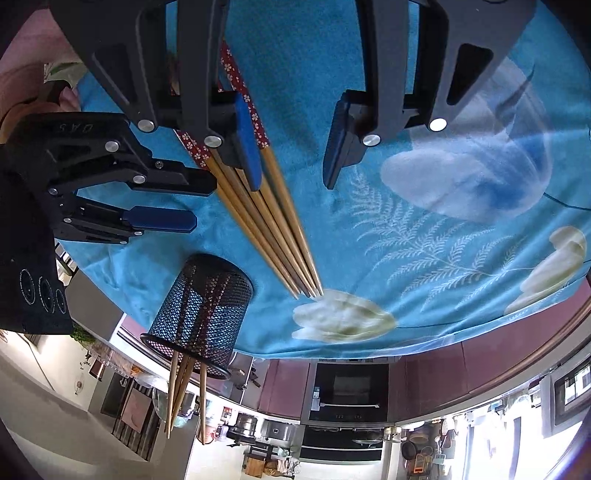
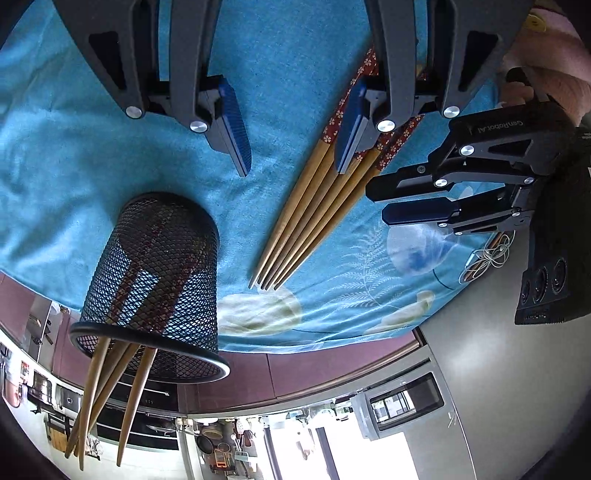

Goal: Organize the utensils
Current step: 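Grasp a wooden chopstick with the left gripper while the right gripper grasps another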

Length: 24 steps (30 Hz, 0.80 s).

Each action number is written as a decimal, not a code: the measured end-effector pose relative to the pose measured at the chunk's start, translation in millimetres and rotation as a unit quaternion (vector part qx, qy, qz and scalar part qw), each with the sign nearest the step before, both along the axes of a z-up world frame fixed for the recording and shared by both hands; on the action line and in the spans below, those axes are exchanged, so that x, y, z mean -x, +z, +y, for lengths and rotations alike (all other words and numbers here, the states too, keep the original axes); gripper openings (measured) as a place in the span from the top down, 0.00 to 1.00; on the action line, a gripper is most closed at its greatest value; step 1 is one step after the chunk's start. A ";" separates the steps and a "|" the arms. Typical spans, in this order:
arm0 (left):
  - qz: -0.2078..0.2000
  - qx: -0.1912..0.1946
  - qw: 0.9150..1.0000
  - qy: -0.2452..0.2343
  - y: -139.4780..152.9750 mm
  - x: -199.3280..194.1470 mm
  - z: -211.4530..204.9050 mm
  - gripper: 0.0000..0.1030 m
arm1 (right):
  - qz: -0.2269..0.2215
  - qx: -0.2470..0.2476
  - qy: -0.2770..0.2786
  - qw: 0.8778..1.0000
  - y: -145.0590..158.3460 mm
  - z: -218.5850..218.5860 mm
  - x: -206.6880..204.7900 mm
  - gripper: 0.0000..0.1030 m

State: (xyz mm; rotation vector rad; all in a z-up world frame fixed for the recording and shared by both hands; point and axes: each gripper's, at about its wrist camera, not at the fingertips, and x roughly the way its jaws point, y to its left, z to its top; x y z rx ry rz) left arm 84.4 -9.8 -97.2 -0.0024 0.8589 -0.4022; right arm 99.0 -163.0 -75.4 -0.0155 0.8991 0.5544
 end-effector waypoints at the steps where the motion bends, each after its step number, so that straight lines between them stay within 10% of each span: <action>1: 0.001 0.000 1.000 0.000 -0.5 -0.4 0.3 0.67 | 0.000 0.002 0.000 1.000 -0.4 0.5 -0.1 0.57; 24: 0.003 -0.029 1.000 -0.003 -6.8 -5.1 -6.5 0.66 | -0.005 0.024 0.001 1.000 -2.7 4.0 0.1 0.58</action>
